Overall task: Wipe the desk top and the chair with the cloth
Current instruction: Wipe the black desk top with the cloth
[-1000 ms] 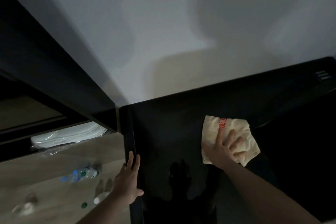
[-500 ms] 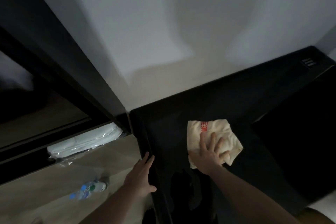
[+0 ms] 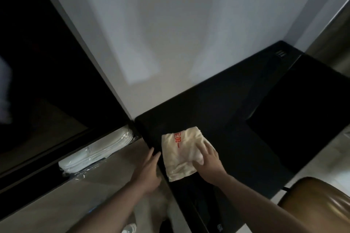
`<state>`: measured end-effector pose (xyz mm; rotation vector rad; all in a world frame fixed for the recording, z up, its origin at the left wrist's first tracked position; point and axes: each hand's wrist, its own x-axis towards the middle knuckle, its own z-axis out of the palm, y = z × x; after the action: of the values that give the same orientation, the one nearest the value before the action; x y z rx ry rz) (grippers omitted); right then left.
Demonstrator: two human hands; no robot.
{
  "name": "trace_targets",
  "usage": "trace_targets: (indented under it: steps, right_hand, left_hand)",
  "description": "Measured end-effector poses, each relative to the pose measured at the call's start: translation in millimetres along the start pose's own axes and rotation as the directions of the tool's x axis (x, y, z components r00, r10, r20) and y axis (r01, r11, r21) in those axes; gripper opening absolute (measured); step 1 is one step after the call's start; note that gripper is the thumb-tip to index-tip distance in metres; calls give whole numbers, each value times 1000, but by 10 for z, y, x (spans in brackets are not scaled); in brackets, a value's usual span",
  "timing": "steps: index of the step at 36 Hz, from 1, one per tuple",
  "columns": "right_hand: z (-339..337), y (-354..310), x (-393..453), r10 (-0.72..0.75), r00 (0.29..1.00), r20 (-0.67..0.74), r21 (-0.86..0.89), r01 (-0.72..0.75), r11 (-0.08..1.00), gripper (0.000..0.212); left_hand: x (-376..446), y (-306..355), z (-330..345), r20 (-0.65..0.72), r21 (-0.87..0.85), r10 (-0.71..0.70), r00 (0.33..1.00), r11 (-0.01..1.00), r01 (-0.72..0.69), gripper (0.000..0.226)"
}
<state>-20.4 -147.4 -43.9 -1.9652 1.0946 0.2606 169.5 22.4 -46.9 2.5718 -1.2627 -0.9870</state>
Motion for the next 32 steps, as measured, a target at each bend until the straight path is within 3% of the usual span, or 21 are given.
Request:
trace_targets:
  steps: [10, 16, 22, 32]
  right_hand:
    - [-424, 751, -242, 207, 977, -46, -114, -210, 971, 87]
    - [-632, 1046, -131, 238, 971, 7, -162, -233, 959, 93]
    - [-687, 1272, -6, 284, 951, 123, -225, -252, 941, 98]
    - [-735, 1294, -55, 279, 947, 162, -284, -226, 932, 99]
  left_hand:
    - [494, 1085, 139, 121, 160, 50, 991, 985, -69, 92]
    - [706, 1458, 255, 206, 158, -87, 975, 986, 55, 101]
    - [779, 1422, 421, 231, 258, -146, 962, 963, 84, 111]
    - [818, 1110, 227, 181, 227, -185, 966, 963, 142, 92]
